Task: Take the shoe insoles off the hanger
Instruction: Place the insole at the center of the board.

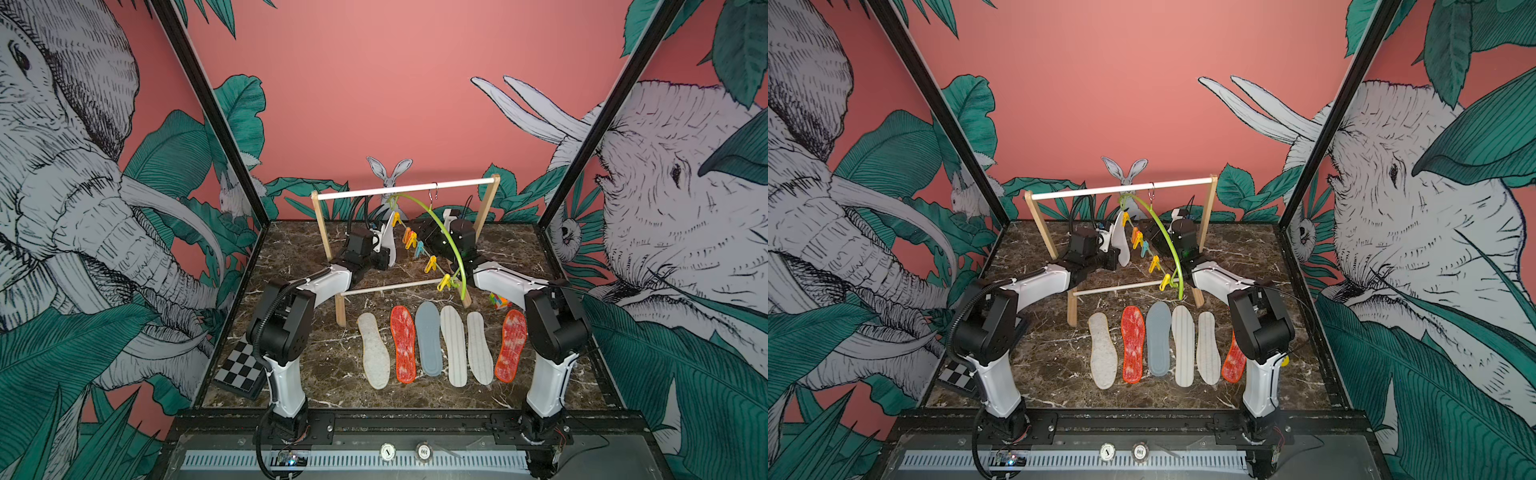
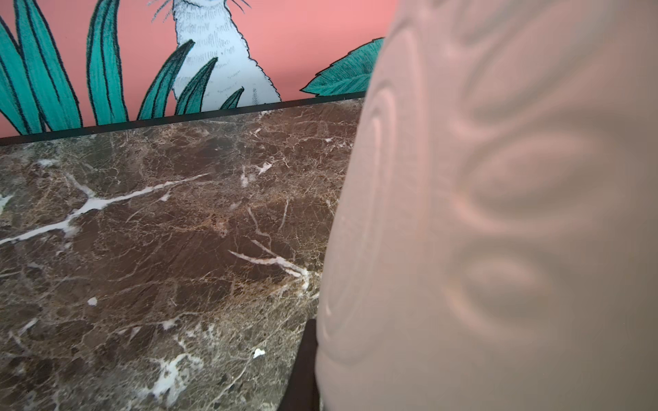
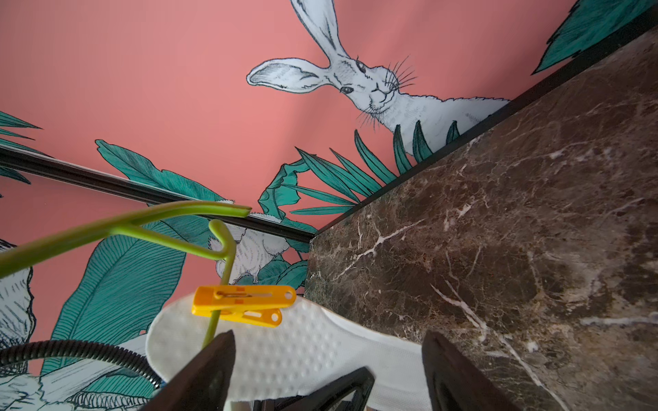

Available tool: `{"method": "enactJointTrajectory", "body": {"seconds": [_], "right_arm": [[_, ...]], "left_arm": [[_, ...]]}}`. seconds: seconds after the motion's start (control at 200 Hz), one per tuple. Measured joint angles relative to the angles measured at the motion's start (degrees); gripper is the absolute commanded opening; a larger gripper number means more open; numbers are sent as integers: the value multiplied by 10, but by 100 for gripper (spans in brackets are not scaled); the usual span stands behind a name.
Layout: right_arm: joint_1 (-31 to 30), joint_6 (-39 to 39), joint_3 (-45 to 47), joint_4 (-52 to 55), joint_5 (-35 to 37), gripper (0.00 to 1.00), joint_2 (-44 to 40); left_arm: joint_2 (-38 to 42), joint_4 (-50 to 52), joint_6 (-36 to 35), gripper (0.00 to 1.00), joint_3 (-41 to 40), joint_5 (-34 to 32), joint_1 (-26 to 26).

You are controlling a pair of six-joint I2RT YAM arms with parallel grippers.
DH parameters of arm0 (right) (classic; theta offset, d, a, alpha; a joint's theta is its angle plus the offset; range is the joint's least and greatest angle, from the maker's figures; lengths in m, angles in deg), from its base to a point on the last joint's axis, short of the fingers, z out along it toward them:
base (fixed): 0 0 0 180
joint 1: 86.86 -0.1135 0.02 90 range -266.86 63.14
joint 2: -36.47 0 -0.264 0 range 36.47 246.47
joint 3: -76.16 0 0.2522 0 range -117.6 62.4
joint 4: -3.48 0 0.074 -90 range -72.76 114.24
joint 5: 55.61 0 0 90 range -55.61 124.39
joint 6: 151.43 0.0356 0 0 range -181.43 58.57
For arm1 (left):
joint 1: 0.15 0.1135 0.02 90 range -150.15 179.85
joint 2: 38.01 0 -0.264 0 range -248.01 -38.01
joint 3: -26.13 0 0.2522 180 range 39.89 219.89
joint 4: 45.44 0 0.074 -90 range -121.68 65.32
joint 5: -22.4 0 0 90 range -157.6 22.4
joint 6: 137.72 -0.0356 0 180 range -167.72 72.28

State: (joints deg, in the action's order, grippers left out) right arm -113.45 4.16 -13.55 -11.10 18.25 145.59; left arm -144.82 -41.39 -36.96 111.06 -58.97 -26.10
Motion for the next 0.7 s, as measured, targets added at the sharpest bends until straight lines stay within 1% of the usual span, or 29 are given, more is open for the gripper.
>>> {"method": "enactJointTrajectory", "body": {"seconds": [0.2, 0.42, 0.7], "right_arm": [[-8, -16, 2, 10, 1, 82, -13], [-13, -38, 56, 26, 4, 82, -75], [-17, -60, 89, 67, 9, 82, -108]], "left_arm": [[0, 0, 2, 0, 0, 0, 0], [0, 0, 6, 0, -3, 2, 0], [0, 0, 12, 0, -5, 5, 0]]}}
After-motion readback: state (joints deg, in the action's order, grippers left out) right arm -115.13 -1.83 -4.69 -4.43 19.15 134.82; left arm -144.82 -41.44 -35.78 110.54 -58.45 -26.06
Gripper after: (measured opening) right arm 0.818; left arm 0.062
